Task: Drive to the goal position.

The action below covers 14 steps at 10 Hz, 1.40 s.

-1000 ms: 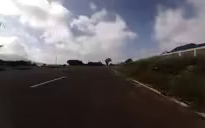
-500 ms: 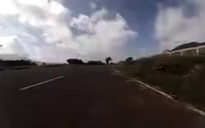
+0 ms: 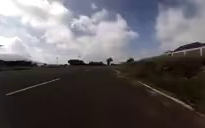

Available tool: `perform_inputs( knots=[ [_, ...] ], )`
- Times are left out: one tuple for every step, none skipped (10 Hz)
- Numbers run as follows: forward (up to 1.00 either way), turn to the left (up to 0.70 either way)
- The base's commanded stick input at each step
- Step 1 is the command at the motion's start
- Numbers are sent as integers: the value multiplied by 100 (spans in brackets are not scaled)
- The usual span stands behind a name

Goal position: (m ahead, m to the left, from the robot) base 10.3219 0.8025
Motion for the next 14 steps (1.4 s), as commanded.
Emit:
perform_inputs(
  knots=[
    [100, 0],
    [100, 0],
    [100, 0],
    [100, 0],
    [100, 0],
    [100, 0],
    [100, 0],
    [100, 0],
    [100, 0],
    [100, 0],
    [100, 0],
    [100, 0],
    [100, 0],
    [100, 0]
  ],
)
